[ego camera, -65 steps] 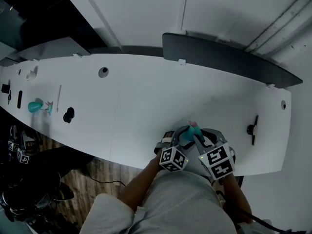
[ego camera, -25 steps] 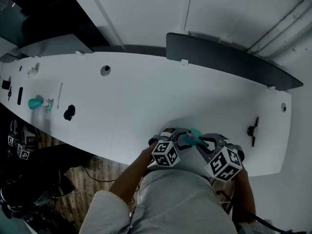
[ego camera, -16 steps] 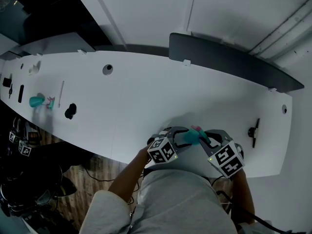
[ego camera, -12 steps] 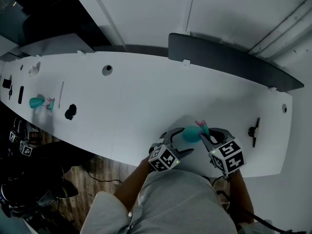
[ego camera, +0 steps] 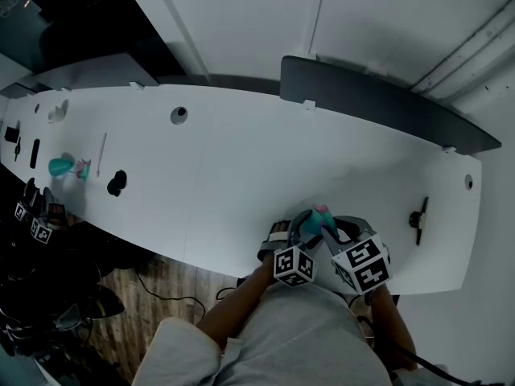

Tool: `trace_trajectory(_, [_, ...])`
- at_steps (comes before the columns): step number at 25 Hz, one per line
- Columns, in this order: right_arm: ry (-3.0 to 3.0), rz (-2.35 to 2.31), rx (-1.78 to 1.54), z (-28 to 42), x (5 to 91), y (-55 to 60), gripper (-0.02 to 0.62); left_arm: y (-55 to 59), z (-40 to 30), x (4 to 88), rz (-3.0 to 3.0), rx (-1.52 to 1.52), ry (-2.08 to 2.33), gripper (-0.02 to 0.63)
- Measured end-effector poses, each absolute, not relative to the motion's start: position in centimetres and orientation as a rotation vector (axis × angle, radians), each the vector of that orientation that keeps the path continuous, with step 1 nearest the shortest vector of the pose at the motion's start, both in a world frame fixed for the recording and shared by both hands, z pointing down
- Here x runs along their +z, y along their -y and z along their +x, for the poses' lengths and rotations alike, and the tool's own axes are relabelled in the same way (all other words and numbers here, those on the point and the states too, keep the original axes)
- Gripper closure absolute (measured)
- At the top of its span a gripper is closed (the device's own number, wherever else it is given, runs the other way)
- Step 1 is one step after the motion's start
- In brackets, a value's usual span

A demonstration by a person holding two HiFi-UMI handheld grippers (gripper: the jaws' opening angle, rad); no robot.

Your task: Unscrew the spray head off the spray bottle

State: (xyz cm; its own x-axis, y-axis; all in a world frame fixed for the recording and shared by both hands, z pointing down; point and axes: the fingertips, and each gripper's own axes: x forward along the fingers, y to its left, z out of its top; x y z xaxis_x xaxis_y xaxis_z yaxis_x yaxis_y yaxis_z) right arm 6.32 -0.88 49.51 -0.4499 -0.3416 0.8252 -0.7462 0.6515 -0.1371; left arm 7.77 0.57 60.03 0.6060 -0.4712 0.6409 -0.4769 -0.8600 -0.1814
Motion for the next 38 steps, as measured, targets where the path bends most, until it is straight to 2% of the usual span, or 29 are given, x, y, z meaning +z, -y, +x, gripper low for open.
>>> trace_trajectory(6, [2.075, 0.748, 0.547, 6.3, 49.4, 0.4, 0.505, -0.9, 8.0, 60.0, 2.871, 1.119, 0.693, 0.275])
trace_trajectory(20, [2.066, 0.221, 0.049, 5.5, 48.8, -3.6, 0.505, -4.2, 6.8, 59.6, 2.952, 1.142, -0.001, 0.276])
trace_trajectory(38, [2.360, 0.685, 0.169, 8.4, 40.4, 0.2, 0.505, 1.5, 3.6, 57.4, 2.818, 0.820, 0.745, 0.282])
